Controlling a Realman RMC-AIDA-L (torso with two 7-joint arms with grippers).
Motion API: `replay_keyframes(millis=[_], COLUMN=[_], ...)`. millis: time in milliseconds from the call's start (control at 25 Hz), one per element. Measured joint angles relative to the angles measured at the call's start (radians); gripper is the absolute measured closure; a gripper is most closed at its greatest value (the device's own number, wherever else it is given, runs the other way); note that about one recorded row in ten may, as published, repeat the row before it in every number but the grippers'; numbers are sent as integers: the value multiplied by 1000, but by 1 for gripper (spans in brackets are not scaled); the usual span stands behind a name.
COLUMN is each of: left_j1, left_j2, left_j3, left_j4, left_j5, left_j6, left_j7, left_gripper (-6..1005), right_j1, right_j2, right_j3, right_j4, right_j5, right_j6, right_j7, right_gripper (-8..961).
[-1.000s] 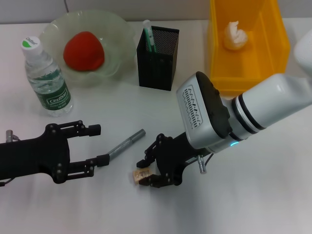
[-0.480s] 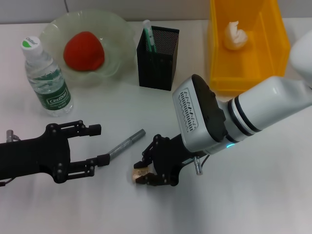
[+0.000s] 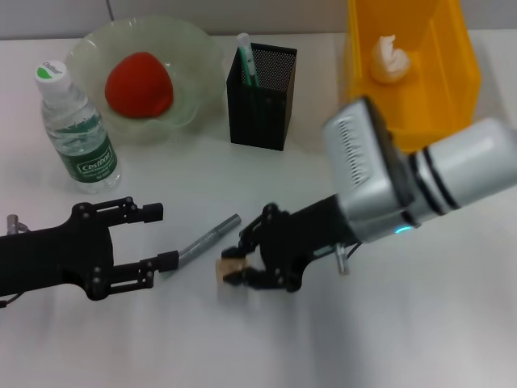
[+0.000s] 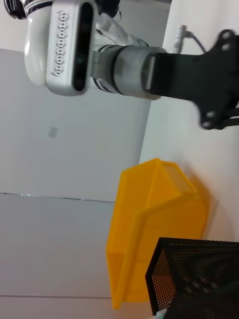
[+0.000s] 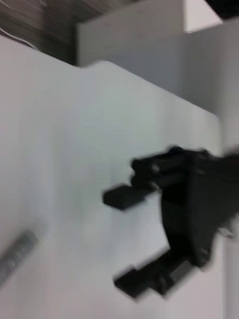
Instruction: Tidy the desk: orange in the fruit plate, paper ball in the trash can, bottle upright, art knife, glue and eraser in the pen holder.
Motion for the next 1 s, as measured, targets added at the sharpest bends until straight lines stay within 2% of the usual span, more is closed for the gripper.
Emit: replay_keyframes(millis=[120,320,600,880,1000], left_j1=[1,1,-2,-9,-10], left_j2=[0,-1,-14,-30,-31], left_j3=[0,-3,-27,-30,-30], left_j4=[-1,-3,-8,-11,-11], left_j5=[-3,-6,-9,-9,-9], left_j6=[-4,-8,-9,-14,-15], left_j7=[0,-1,3,3,1], left_gripper=[292,292,292,292,292], right_j1=[-50,-112,-171,-192,-194], right_j2=[0,0,-1,-2,-2], right_j3=[107,205,243,290,306], right_j4=[-18,-19,43,181,201], right_j5=[8,69,272,564,605], right_j6=[-49,-95,-100,-99,-99], right_j7=[-59,-152,-321,-548,-579], right_gripper=[702,703,703,703,702])
